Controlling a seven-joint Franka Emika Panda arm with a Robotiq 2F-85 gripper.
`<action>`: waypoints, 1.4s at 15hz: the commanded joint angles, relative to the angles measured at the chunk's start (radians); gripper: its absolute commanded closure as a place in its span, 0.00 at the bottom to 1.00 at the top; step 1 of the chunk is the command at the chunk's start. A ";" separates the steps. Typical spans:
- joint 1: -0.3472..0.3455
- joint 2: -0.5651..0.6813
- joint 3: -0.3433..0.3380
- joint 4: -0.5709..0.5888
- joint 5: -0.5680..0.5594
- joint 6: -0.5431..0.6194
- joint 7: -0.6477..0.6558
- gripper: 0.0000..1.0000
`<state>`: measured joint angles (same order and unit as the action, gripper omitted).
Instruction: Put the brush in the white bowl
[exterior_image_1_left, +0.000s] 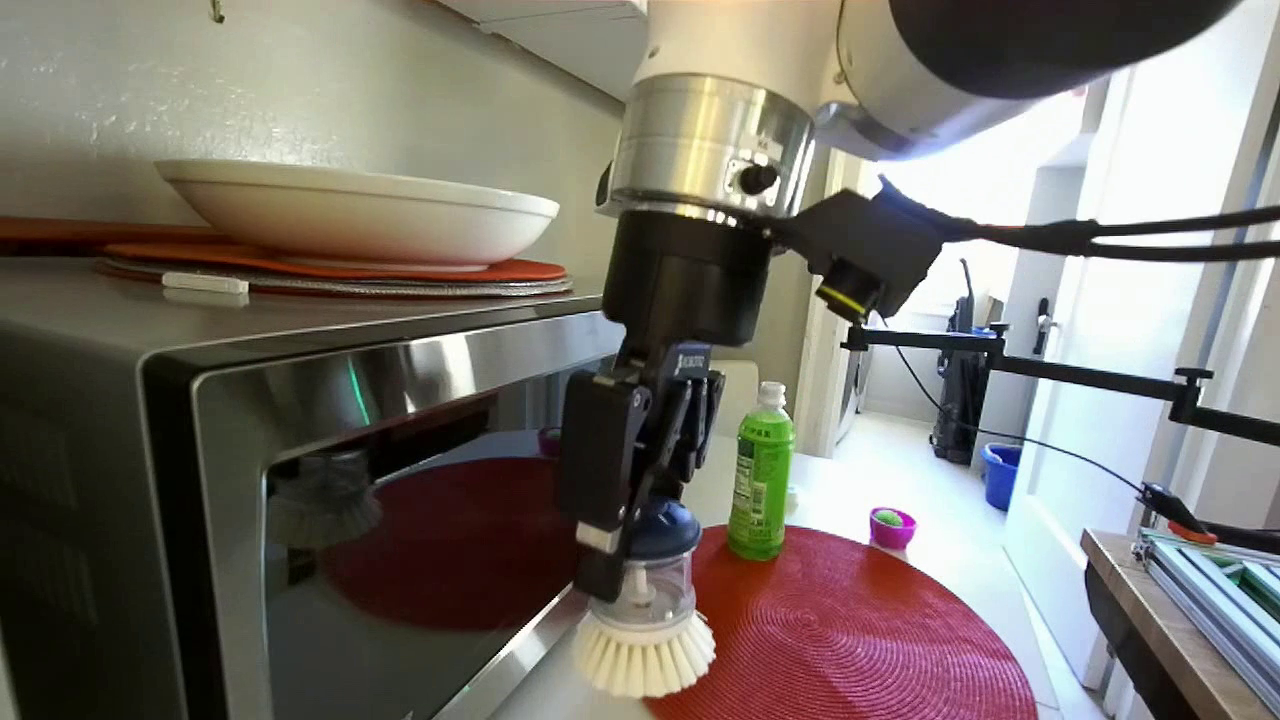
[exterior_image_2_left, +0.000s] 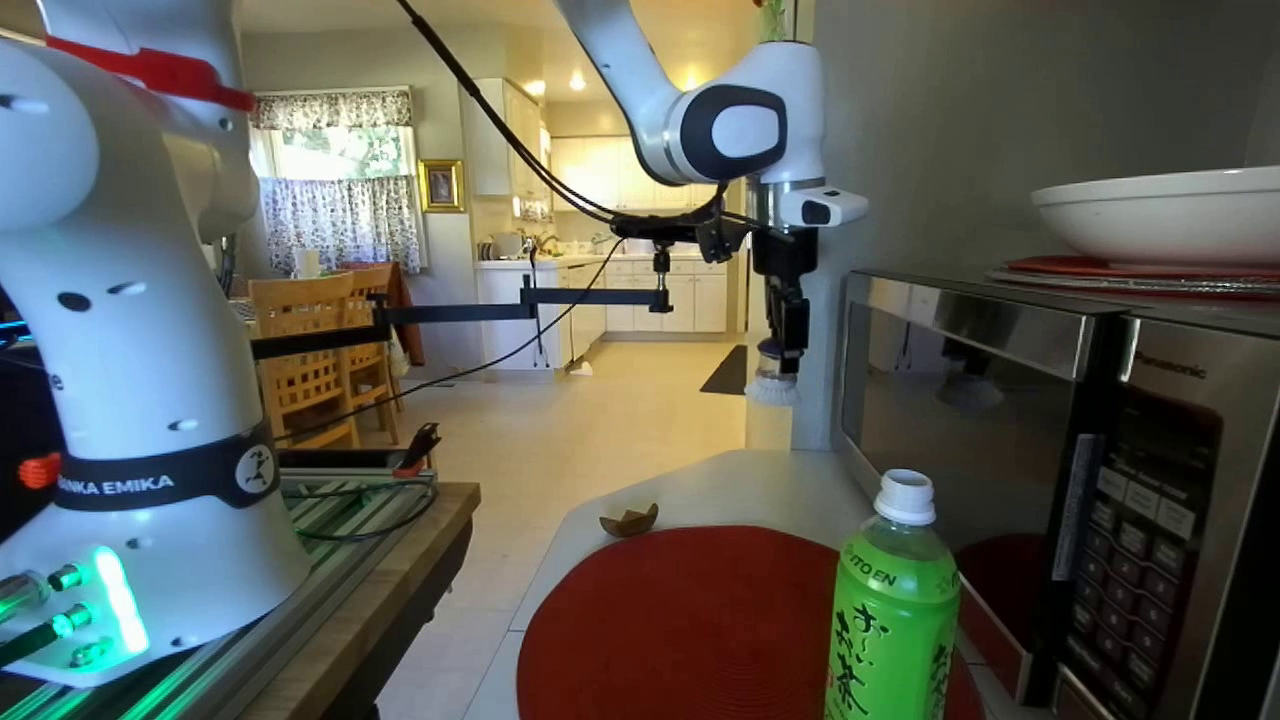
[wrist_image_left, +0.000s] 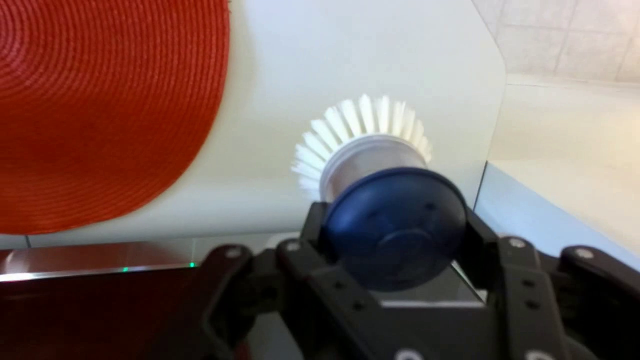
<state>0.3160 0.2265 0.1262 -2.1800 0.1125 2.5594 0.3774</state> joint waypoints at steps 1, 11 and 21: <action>-0.044 -0.045 0.033 0.017 0.057 -0.067 -0.022 0.63; -0.087 -0.086 0.027 0.225 0.046 -0.192 -0.012 0.63; -0.098 -0.050 0.024 0.387 0.022 -0.332 -0.006 0.63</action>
<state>0.2323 0.1360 0.1503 -1.8743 0.1463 2.2868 0.3774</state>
